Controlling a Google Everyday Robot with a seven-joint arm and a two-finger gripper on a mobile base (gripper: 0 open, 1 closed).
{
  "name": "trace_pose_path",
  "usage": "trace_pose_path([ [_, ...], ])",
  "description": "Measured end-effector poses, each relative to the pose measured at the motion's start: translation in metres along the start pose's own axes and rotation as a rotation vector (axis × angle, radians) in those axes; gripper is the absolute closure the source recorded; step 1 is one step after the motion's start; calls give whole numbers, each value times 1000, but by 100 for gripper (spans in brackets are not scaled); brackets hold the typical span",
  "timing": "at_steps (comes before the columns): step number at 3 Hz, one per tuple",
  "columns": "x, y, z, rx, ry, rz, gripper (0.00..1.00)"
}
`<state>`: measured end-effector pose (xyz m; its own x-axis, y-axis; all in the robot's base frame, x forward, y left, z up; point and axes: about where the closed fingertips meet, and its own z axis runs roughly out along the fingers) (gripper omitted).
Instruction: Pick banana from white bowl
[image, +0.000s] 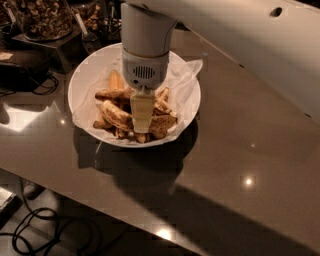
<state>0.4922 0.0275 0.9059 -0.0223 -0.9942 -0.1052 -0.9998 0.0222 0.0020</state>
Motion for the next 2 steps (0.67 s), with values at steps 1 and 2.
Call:
trace_pose_path([
  [1,2,-2,8,-14,1,9,50],
  [2,8,-1,21,-38,9,17,50],
])
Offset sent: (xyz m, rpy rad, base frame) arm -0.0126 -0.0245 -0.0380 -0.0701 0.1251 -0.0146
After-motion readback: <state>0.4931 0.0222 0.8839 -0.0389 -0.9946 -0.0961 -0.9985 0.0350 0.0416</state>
